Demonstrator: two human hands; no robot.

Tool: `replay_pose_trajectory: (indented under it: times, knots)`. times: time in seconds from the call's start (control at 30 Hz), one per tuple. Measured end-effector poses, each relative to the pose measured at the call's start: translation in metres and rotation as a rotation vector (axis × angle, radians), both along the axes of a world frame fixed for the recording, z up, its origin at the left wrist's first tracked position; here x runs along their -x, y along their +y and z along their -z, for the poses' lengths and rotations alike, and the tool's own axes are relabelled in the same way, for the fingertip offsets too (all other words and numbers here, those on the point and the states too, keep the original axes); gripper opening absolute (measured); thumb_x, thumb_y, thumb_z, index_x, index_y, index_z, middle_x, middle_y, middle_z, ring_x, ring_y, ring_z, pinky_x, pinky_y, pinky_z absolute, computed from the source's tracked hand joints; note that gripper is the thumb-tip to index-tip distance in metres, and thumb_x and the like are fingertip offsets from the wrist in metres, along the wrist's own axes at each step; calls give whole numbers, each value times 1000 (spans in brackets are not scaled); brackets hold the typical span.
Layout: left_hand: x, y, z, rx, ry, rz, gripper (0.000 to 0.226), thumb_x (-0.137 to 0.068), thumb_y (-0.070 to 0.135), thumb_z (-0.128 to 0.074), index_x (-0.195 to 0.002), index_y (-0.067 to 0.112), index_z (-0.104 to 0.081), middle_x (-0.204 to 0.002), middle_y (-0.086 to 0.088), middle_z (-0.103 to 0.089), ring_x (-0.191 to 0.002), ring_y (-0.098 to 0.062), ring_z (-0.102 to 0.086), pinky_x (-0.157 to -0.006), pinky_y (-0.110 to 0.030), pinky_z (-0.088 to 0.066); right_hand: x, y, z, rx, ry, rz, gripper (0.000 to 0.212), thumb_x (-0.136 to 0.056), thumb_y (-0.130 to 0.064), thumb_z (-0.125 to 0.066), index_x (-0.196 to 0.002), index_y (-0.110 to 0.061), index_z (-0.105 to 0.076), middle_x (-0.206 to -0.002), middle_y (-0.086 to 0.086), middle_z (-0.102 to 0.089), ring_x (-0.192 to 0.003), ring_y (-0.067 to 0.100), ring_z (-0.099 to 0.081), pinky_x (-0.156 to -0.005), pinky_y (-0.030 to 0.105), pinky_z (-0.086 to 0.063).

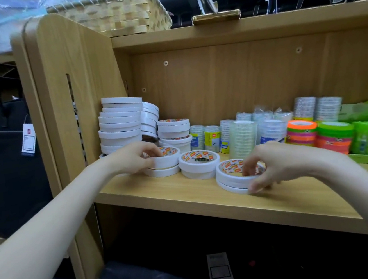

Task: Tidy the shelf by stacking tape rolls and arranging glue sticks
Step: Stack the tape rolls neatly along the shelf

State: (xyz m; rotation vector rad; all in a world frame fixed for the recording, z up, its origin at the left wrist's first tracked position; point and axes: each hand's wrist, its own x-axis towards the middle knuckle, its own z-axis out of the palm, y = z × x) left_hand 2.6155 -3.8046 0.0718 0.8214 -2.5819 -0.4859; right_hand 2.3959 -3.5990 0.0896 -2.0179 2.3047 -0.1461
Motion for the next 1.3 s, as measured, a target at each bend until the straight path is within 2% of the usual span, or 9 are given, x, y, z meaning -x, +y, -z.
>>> replay_pose_trajectory:
  times: [0.17,0.27,0.37,0.53,0.67,0.8,0.97,1.13,1.3]
  knots:
    - [-13,6,-2,41,-58,-6,26,-90,16,-58,-113,27,-54,-90,18,-52,-69,-3,-48,-65,-13,-39,-11,-13,-20,212,104,-4,32,-72,-51,-71,-90,-25,-65,-86,-10,-65,-64,-1,-54,-57,17,-42]
    - [-11,5,4,186,-199,-61,40,-88,24,-61,-126,24,-50,-106,12,-49,-77,-2,-40,-88,-22,-38,-22,-40,-15,239,84,-143,26,-77,-41,-70,-98,-26,-65,-95,-9,-62,-83,5,-54,-69,18,-40]
    - [-7,5,2,182,-214,-46,34,-89,22,-60,-121,20,-51,-106,9,-48,-74,1,-38,-66,-10,-33,-29,-64,-5,115,74,-178,31,-82,-26,-68,-112,-21,-63,-112,-5,-59,-106,10,-51,-85,25,-40]
    - [-8,-1,-5,-4,-215,42,13,-88,22,-61,-95,29,-53,-90,12,-56,-76,-2,-51,-74,-19,-42,-24,-84,0,38,-14,-199,13,-78,-14,-68,-91,-14,-68,-95,4,-68,-85,13,-56,-77,31,-45]
    - [-15,-4,-3,-114,-153,88,7,-90,22,-59,-96,25,-58,-95,-4,-65,-81,-14,-61,-83,-32,-49,-18,-90,1,29,-57,-222,9,-79,-15,-68,-87,-10,-69,-93,11,-69,-78,13,-55,-74,35,-46]
    - [-16,-2,-3,-150,-148,66,8,-92,24,-55,-99,24,-58,-91,-1,-60,-68,-6,-56,-70,-20,-46,-17,-91,1,17,-83,-238,13,-81,-15,-67,-74,-26,-63,-80,-3,-65,-73,10,-53,-66,22,-41]
    - [-13,0,-2,-196,-54,37,14,-97,26,-45,-102,26,-58,-69,7,-55,-61,0,-53,-65,-15,-44,-9,-91,-4,134,-162,-193,11,-84,-15,-65,-92,-9,-70,-93,16,-68,-74,13,-51,-68,29,-38]
    - [-13,-1,-3,-267,58,44,16,-98,25,-43,-105,29,-56,-66,3,-55,-58,0,-53,-64,-16,-46,-6,-92,-5,160,-191,-204,9,-85,-15,-65,-90,-10,-70,-94,14,-69,-77,14,-53,-71,31,-39]
    - [-16,1,-3,-184,-14,44,18,-96,23,-47,-109,21,-58,-75,9,-55,-63,-2,-54,-65,-15,-45,-7,-95,-2,163,-208,-201,11,-83,-18,-67,-89,-9,-70,-91,19,-66,-73,15,-49,-68,31,-36]
